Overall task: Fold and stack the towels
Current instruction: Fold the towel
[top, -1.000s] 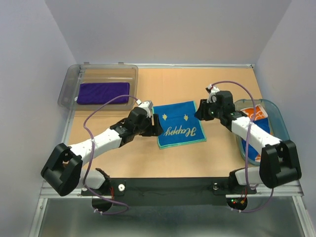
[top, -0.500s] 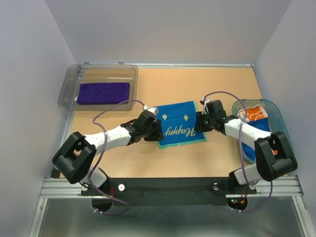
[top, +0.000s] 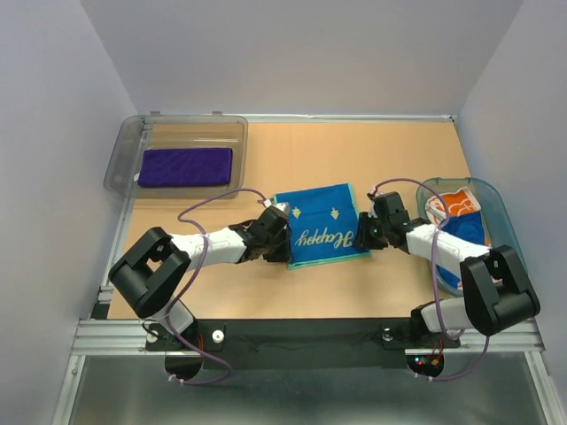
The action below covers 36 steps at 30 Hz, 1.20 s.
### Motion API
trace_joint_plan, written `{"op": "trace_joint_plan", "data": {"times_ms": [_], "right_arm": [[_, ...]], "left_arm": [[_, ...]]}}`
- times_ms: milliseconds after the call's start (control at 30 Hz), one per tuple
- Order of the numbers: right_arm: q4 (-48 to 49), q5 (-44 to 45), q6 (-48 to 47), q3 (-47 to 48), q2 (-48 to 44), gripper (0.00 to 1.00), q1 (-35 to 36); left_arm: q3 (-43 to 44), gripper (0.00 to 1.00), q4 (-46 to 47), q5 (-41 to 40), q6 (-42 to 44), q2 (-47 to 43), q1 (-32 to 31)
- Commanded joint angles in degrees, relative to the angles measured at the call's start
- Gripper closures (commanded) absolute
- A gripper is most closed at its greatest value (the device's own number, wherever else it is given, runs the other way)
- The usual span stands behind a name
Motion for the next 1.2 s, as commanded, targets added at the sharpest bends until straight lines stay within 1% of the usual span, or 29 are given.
{"op": "trace_joint_plan", "data": {"times_ms": [0,67,133,233,333,433,467,500,567,600,667,700,733,767,833,867,933,967,1033,1067,1100,1133,1167], "right_arm": [[-1.02,3.12,5.09,-2.58,-2.44,0.67,0.16],[-1.03,3.48,7.11,-4.08,-3.33,0.69,0.16],[-1.38,2.95,8.26,-4.96,-4.20,0.69,0.16],[-1.38,-0.20,10.64,-6.98,-6.83,0.68,0.16],[-1.47,-2.93,12.66,-9.00,-9.12,0.68,0.16],[-1.64,-5.04,12.67,-10.23,-13.86,0.68,0.25],[-1.73,-5.48,12.49,-10.15,-14.75,0.68,0.25],[-1.73,-6.36,12.05,-9.71,-15.36,0.68,0.16],[-1.64,-6.72,10.65,-6.56,-16.07,0.68,0.25],[-1.64,-5.59,10.64,-4.89,-16.07,0.68,0.16],[-1.55,-3.83,9.77,0.55,-15.11,0.66,0.16],[-1.21,-0.95,9.76,2.40,-13.63,0.66,0.16],[-0.68,0.39,9.33,4.16,-12.39,0.66,0.16],[-0.24,1.53,8.98,8.18,-11.25,0.66,0.07],[2.04,3.74,8.44,11.72,-6.68,0.66,-0.36],[3.53,3.91,9.05,14.09,-5.28,0.66,-0.98],[9.15,3.74,10.37,16.12,-2.20,0.66,-1.68],[12.74,3.83,11.68,16.83,0.86,0.66,-2.12],[18.11,4.79,12.92,18.41,3.78,0.66,-2.39],[20.13,5.14,13.71,18.76,5.44,0.66,-2.65],[24.16,5.23,15.63,18.94,8.33,0.66,-2.91],[26.29,5.41,16.87,18.77,9.84,0.66,-3.18],[28.40,5.41,17.84,18.51,11.07,0.66,-3.79]], "left_arm": [[-1.57,0.80,-4.37,-0.33,-1.18,0.95,-1.05],[-1.83,0.80,-5.69,-1.21,-0.83,0.42,-1.05],[-1.48,0.80,-8.23,-3.93,-0.31,-0.37,-1.05],[0.71,0.81,-11.75,-8.41,2.50,-0.03,-0.87],[2.47,0.81,-13.78,-9.91,4.26,1.55,-0.08],[3.44,0.80,-14.58,-9.30,4.80,1.83,-0.08],[3.01,0.76,-13.88,-8.86,4.01,0.95,-1.13],[2.48,0.71,-12.05,-9.12,3.39,-2.28,-1.83],[1.69,0.58,-10.19,-8.86,2.51,-6.16,-2.98],[1.94,0.42,-9.66,-8.77,2.16,-9.66,-3.24],[3.61,0.34,-8.78,-9.64,1.54,-12.49,-3.16],[4.66,0.30,-8.60,-11.30,1.54,-14.24,-2.98],[5.72,0.29,-8.25,-12.02,1.54,-14.78,-2.72],[7.64,0.29,-7.55,-12.29,1.80,-14.96,-1.59],[9.32,0.29,-3.78,-11.24,2.33,-13.92,0.61],[11.42,0.29,-2.64,-10.62,2.68,-12.87,3.58],[14.15,0.32,0.78,-8.87,3.12,-8.30,6.23],[17.21,0.33,2.02,-7.99,3.30,-6.63,8.25],[20.56,0.34,5.45,-5.53,3.65,-0.31,9.67],[24.76,0.35,5.98,-5.52,3.83,1.97,10.02],[27.23,0.35,5.99,-5.52,4.61,4.35,10.29],[29.52,0.36,5.81,-5.52,4.88,8.72,10.46],[33.37,0.36,5.73,-5.52,4.97,10.94,10.55]]}}
